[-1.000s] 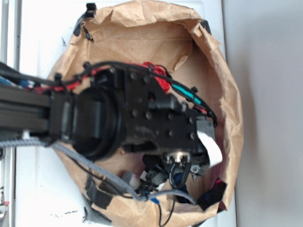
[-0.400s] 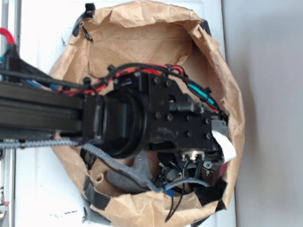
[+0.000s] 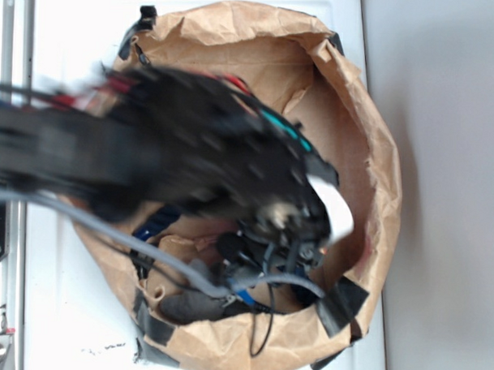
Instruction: Grab the blue rope.
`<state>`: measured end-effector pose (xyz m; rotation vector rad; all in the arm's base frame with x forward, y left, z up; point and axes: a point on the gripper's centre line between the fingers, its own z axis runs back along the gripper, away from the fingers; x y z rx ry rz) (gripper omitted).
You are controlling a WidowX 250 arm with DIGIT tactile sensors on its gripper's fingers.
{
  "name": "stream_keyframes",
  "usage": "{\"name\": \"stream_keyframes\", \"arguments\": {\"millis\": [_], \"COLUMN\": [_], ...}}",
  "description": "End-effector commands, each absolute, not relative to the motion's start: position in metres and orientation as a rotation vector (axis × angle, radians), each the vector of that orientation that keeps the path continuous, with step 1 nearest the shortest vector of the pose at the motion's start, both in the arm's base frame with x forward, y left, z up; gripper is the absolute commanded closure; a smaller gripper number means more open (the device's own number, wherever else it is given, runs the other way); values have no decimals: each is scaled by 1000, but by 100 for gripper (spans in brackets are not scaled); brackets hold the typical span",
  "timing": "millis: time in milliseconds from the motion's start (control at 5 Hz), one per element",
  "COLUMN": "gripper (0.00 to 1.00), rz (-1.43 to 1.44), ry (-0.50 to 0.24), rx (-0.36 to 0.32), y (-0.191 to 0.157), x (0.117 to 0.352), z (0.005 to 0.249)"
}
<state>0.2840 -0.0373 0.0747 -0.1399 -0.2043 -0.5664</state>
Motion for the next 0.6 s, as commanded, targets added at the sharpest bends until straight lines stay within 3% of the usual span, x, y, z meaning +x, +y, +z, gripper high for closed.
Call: {"name": "stream_keyframes", "arguments": {"millis": [0, 200, 400], "gripper": [100, 100, 0], "rz": [-503, -429, -359], "ry": [-339, -320, -229], "rx": [-249, -221, -124], "y": [-25, -25, -28], "x": [267, 259, 256], "z": [189, 214, 239]}}
